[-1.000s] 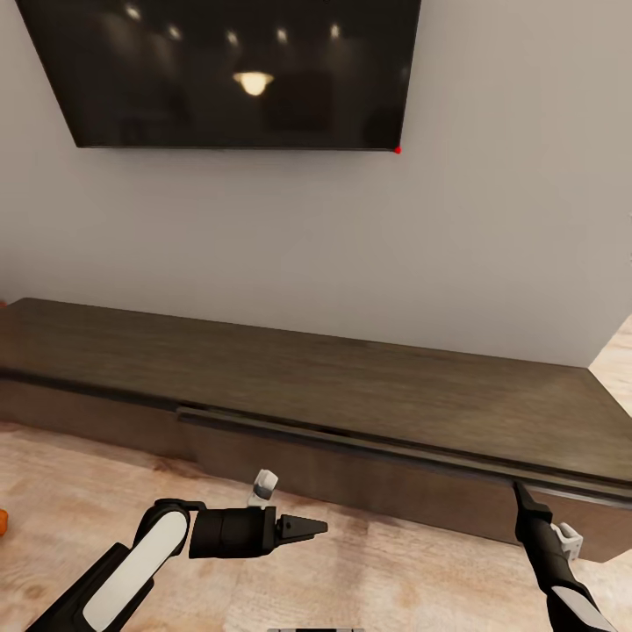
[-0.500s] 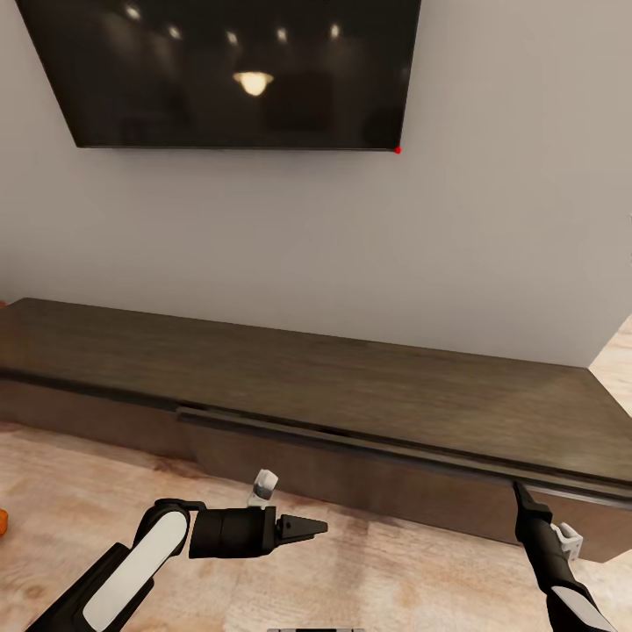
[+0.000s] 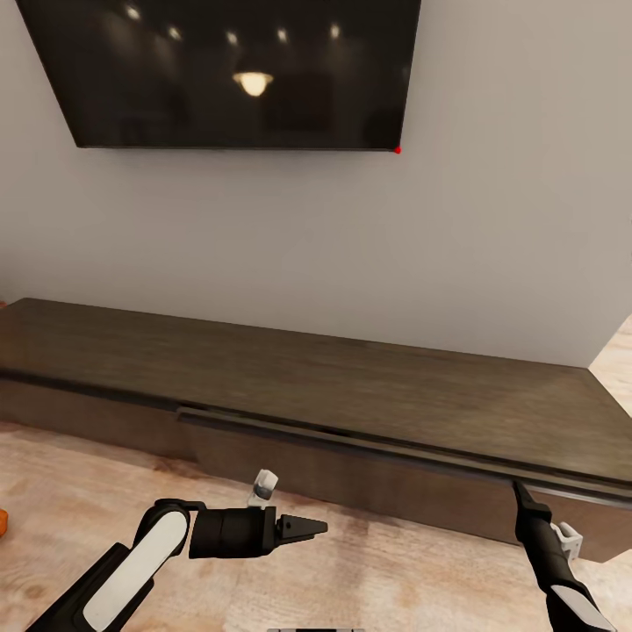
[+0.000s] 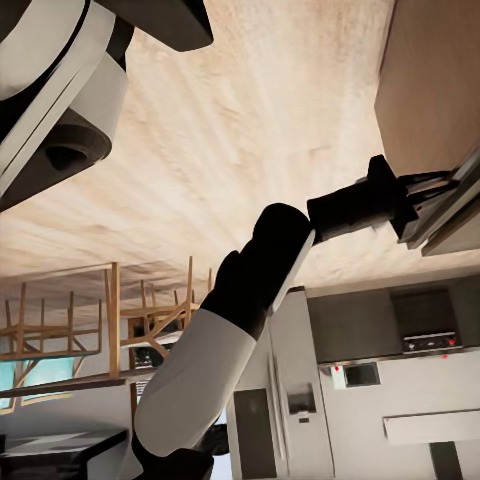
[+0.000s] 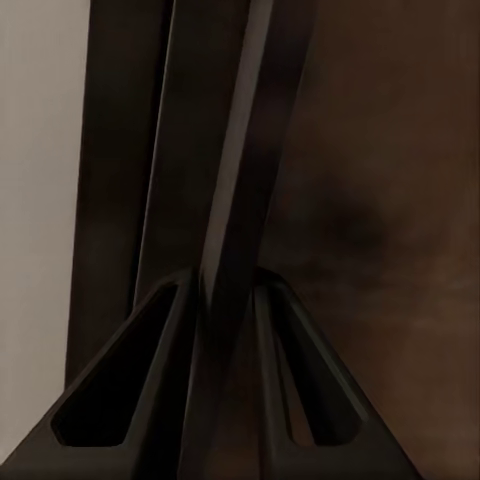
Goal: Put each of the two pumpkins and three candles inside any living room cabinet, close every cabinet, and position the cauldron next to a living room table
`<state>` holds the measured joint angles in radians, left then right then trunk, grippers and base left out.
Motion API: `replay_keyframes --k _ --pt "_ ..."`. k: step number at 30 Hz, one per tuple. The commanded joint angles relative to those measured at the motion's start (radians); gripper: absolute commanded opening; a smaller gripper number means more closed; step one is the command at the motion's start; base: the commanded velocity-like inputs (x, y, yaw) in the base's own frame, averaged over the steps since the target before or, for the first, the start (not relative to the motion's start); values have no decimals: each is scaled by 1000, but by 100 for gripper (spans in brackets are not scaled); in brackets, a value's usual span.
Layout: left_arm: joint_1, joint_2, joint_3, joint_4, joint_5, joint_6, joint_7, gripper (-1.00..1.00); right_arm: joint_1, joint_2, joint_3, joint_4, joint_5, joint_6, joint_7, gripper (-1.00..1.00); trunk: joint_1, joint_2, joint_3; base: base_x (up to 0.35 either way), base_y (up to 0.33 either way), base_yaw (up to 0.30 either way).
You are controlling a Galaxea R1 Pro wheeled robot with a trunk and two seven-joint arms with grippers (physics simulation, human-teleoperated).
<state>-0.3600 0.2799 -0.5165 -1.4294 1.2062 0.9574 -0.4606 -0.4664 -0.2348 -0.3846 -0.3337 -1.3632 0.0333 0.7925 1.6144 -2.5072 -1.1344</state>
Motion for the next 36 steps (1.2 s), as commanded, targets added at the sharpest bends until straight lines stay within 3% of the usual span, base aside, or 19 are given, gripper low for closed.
replay_keyframes --k 1,12,13,25,36 --pt "0 1 0 0 -2 1 -4 100 0 -1 -24 4 -25 8 -4 -100 0 0 -1 0 0 0" --pt "0 1 0 0 -2 1 -4 100 0 0 -25 2 -25 0 -21 -100 0 0 -1 0 0 0" --pt "-1 6 -1 0 -2 1 -4 100 -2 2 6 4 -2 -9 -3 -100 0 0 -1 -102 0 0" --pt "0 2 0 0 -2 0 -3 100 -2 2 29 -10 24 -52 -24 -100 0 0 -1 -119 0 0" --pt "0 2 -1 0 -3 0 -3 100 -2 2 24 -11 43 -52 -24 -100 0 0 -1 -96 19 0"
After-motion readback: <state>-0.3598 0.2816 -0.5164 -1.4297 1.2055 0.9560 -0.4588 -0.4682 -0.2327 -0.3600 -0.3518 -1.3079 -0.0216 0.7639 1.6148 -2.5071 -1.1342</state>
